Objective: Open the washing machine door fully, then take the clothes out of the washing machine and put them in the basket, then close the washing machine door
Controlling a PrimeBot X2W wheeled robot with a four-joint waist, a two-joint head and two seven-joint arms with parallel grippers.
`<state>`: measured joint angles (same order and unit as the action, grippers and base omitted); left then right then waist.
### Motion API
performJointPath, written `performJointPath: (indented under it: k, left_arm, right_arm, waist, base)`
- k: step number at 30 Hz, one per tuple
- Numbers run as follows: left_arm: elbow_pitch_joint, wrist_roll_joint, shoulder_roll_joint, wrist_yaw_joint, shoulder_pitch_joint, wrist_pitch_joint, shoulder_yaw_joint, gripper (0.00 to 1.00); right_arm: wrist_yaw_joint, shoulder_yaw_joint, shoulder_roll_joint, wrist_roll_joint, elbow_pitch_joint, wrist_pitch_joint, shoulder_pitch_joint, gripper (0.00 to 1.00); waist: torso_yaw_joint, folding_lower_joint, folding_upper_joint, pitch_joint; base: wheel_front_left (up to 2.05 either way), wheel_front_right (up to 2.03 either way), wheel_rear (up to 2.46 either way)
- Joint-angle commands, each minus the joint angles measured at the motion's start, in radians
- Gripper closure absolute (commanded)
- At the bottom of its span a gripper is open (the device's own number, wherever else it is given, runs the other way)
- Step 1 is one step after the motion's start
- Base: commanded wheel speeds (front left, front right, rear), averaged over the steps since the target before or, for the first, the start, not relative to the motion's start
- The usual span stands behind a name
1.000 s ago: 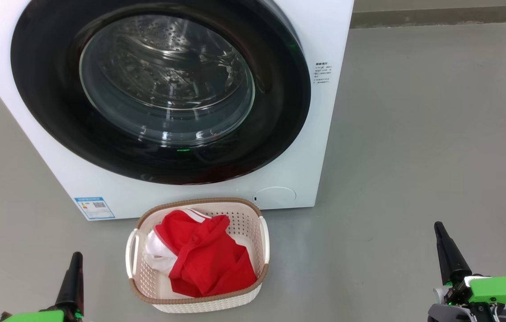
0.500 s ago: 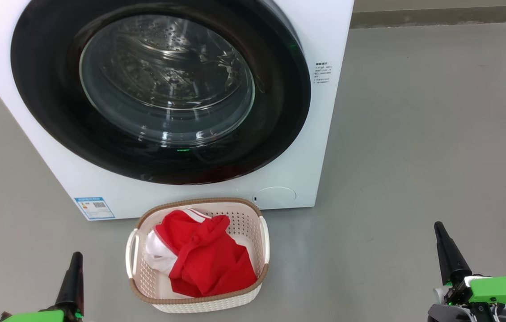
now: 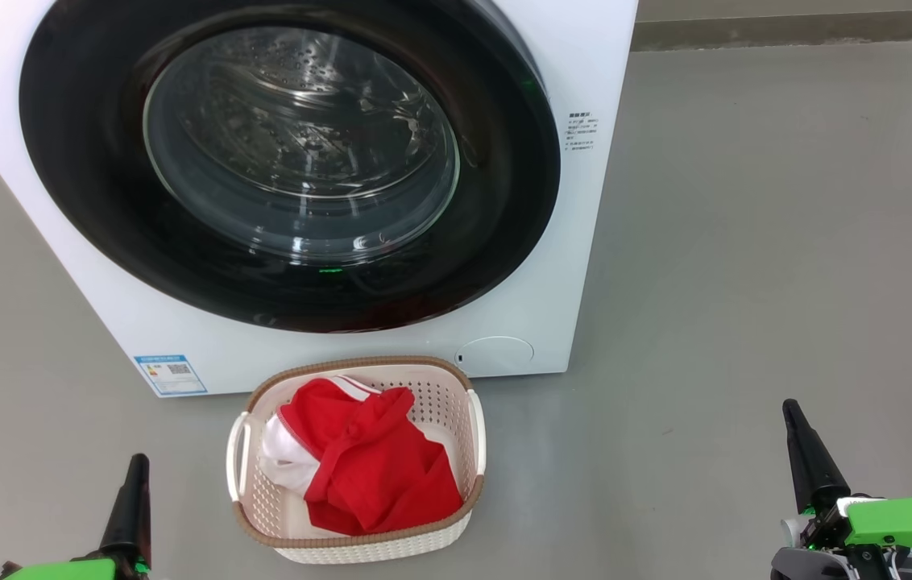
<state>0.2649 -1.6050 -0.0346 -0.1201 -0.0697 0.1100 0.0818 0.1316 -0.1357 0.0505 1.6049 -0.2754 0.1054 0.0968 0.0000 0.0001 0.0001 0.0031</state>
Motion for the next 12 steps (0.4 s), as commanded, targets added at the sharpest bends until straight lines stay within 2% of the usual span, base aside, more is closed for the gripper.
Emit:
performJointPath:
  k: [1, 12]
  left_arm:
    - [-0.02, -0.003, -0.016, -0.011, -0.038, 0.004, 0.033, 1.0]
    - [-0.02, -0.003, -0.016, -0.011, -0.038, 0.004, 0.032, 1.0]
  right_arm:
    - [-0.001, 0.023, 0.001, 0.004, 0.031, 0.007, 0.011, 1.0]
    - [-0.001, 0.022, 0.001, 0.004, 0.031, 0.007, 0.011, 1.0]
  waist:
    - [0.0, 0.0, -0.0001, 0.0]
    - [0.0, 0.0, -0.0001, 0.0]
  base:
    - [0.0, 0.0, 0.0]
    - [0.0, 0.0, 0.0]
